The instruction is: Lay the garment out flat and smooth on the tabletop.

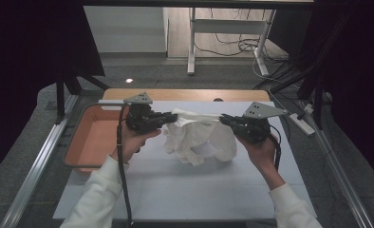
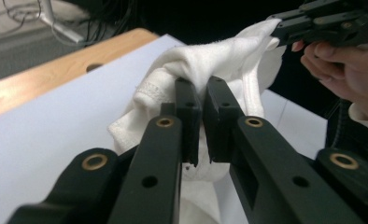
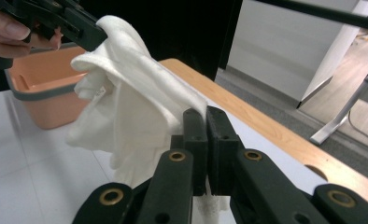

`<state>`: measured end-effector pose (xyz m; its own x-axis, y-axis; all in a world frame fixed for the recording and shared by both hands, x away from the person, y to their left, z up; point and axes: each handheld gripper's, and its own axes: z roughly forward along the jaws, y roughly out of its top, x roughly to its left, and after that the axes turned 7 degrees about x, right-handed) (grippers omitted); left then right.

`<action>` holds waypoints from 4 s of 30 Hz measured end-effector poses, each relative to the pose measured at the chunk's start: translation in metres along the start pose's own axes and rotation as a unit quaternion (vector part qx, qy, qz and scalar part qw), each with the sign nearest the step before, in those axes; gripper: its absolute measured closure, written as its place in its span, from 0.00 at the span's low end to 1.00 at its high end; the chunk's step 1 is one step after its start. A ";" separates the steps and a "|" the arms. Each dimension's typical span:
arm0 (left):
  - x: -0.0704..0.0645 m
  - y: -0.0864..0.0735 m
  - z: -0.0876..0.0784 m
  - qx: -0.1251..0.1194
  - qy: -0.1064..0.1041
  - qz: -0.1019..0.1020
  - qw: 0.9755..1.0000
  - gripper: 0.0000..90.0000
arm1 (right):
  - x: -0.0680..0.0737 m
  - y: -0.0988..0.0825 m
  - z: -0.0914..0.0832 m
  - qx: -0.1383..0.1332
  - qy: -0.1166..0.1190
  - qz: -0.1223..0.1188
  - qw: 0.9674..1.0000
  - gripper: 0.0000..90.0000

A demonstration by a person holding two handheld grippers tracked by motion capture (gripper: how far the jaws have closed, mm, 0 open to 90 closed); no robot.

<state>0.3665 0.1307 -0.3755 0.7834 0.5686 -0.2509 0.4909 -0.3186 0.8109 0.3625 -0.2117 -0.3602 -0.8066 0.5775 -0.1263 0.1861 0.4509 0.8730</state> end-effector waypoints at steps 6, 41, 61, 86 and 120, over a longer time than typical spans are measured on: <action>0.016 -0.004 0.018 0.021 0.008 -0.019 1.000 0.93 | -0.009 -0.009 0.019 0.024 -0.001 0.008 1.000 0.97; 0.050 0.000 0.065 0.037 0.087 -0.063 0.994 0.41 | -0.059 -0.039 0.088 0.079 -0.061 0.084 0.991 0.55; 0.006 -0.045 0.038 0.038 0.063 -0.020 0.997 0.33 | -0.007 -0.064 0.046 0.077 -0.002 0.063 0.995 0.42; -0.001 -0.088 0.059 0.117 0.097 0.001 0.988 0.34 | 0.008 -0.097 0.056 0.119 0.017 0.057 0.991 0.43; 0.022 -0.110 0.080 0.141 0.126 -0.025 0.982 0.94 | -0.006 -0.130 0.091 0.200 -0.013 0.064 0.978 0.78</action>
<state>0.3604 0.1172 -0.5128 0.6539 0.7470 -0.1202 0.6410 -0.4625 0.6126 0.3945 -0.2117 -0.5154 -0.7491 0.6610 -0.0442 0.4935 0.6013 0.6284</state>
